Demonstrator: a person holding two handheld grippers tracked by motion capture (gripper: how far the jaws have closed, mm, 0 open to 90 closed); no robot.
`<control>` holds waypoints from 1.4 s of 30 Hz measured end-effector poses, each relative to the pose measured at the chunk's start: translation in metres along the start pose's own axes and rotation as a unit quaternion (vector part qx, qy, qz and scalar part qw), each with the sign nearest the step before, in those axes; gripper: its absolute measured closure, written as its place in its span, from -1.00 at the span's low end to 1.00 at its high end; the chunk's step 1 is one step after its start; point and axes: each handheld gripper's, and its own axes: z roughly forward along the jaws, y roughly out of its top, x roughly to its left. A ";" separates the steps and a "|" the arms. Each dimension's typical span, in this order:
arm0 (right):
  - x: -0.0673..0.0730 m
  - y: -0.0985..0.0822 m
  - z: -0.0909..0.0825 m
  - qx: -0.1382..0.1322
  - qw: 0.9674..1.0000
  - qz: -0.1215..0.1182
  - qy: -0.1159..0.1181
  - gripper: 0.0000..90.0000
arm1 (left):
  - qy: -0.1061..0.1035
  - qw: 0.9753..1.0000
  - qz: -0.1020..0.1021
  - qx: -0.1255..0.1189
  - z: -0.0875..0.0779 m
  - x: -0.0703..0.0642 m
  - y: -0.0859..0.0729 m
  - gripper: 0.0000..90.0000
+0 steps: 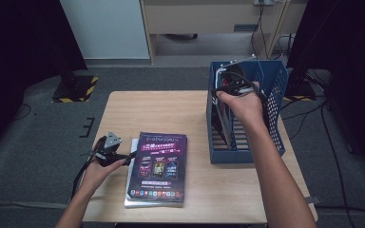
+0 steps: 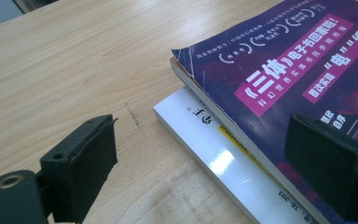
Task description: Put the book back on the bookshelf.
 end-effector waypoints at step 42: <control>0.014 0.007 0.018 0.000 1.000 0.018 -0.005 0.04 | -0.001 1.000 -0.001 -0.003 -0.001 0.001 0.000 -0.80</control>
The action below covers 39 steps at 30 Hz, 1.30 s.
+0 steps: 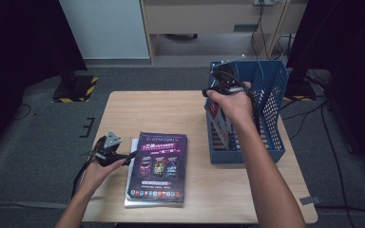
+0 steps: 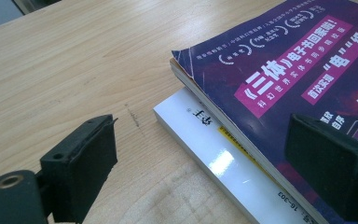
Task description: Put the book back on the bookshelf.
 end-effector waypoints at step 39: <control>0.001 -0.003 0.011 0.021 0.998 0.006 -0.057 -0.18 | -0.001 1.000 0.004 0.003 0.002 -0.001 0.000 -0.81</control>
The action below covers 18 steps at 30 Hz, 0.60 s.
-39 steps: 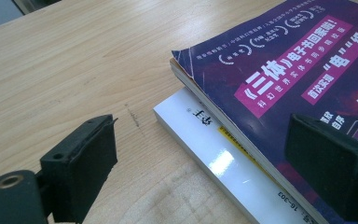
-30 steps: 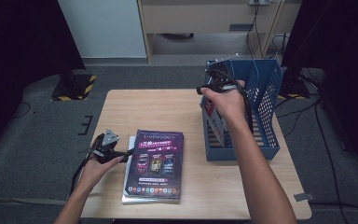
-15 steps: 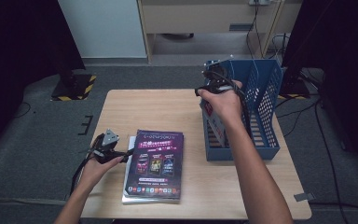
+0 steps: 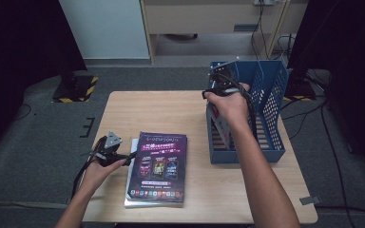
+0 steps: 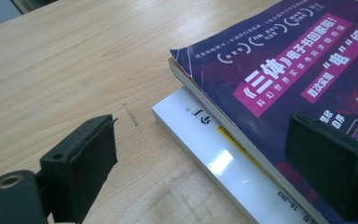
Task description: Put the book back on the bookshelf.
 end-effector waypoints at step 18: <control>-0.034 -0.009 -0.029 0.020 1.000 0.002 -0.021 0.32 | -0.001 1.000 0.004 0.004 0.002 -0.003 0.000 -0.80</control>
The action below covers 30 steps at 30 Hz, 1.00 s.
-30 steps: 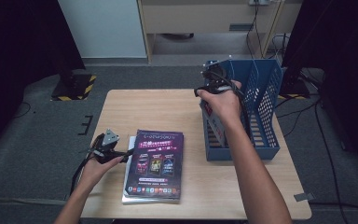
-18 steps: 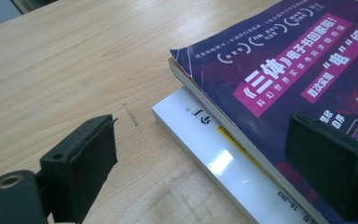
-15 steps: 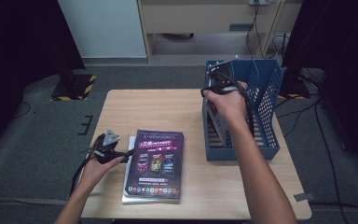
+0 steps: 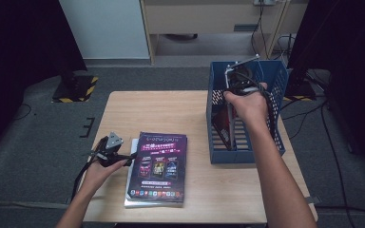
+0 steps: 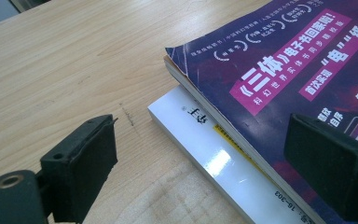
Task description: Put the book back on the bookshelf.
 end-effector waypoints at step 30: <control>0.002 -0.001 -0.002 -0.059 0.998 -0.001 -0.006 0.94 | 0.001 1.000 0.000 -0.001 0.000 0.001 0.000 -0.80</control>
